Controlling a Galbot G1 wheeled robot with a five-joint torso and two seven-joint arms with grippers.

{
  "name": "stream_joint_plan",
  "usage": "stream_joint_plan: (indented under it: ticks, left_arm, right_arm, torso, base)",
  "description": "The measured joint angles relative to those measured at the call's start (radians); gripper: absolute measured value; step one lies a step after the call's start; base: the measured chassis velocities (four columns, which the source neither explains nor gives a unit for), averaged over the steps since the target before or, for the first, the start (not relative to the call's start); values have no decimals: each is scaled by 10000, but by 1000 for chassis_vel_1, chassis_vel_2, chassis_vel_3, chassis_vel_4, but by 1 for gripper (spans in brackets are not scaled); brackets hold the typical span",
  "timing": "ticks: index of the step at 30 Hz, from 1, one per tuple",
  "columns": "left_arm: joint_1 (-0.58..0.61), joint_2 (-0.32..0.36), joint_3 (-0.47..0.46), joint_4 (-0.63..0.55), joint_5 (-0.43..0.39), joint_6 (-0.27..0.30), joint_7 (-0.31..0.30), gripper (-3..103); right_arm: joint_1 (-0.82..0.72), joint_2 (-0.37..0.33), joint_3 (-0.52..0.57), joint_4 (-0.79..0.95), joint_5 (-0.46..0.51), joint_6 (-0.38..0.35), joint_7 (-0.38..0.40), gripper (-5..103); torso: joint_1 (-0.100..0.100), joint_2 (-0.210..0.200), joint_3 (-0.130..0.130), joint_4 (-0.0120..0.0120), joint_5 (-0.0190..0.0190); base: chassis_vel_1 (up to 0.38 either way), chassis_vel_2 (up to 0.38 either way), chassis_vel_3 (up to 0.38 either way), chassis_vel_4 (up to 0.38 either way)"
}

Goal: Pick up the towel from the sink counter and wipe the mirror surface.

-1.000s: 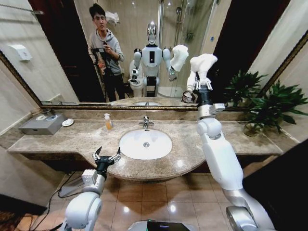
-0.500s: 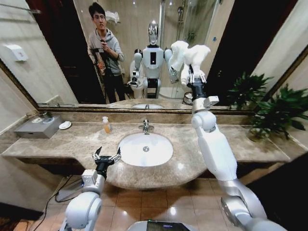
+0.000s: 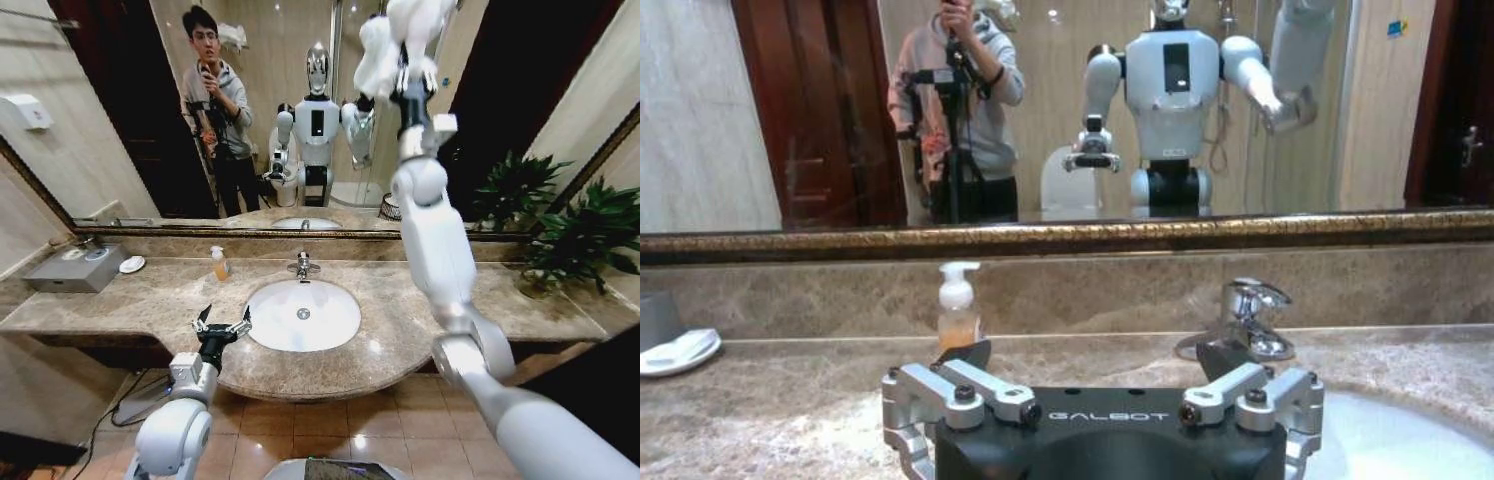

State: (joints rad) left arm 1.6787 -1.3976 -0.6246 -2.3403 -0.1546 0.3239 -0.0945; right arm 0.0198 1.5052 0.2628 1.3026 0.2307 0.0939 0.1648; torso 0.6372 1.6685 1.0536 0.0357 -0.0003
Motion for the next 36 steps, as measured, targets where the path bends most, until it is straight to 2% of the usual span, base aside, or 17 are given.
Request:
stream_joint_plan:
  ticks: [5,8,15,17,23,30,32,36]
  left_arm:
    - [-1,0,0,0,-1,0,0,100]
    - [0,-1,-1,0,0,0,-1,100]
    - [0,-1,0,0,0,0,0,100]
    - [-1,0,0,0,0,0,0,100]
    - [-1,0,0,0,-1,0,0,100]
    - [-1,0,0,0,0,0,0,100]
    - [0,0,0,0,0,0,0,100]
    - [-2,0,0,0,0,0,1,100]
  right_arm:
    - [418,623,-92,-793,-200,-8,-31,19]
    - [476,1053,-372,-1282,-541,2,-196,19]
    - [317,1083,-1077,-1500,-898,58,-390,19]
    - [332,1070,-1392,-1858,-1269,227,-536,19]
    - [558,1056,-1945,-2756,-1539,679,-787,19]
    - [642,1050,-1249,-3440,-1712,1058,-829,18]
    - [193,1036,-919,-2751,-1600,1039,-711,18]
    - [-244,962,-318,-1829,-1286,918,-566,18]
  torso:
    - [5,-1,2,-1,0]
    - [4,-1,2,8,-4]
    - [1,-1,1,1,-1]
    - [1,-1,1,0,1]
    - [1,-1,1,5,1]
    - [0,-1,-1,5,1]
    - [3,-2,1,-3,8]
    - [3,-2,0,5,3]
  base:
    - [0,0,0,0]
    - [0,0,0,0]
    - [0,0,0,0]
    - [0,0,0,0]
    - [0,0,0,0]
    - [0,0,0,0]
    - [0,0,0,0]
    - [0,0,0,0]
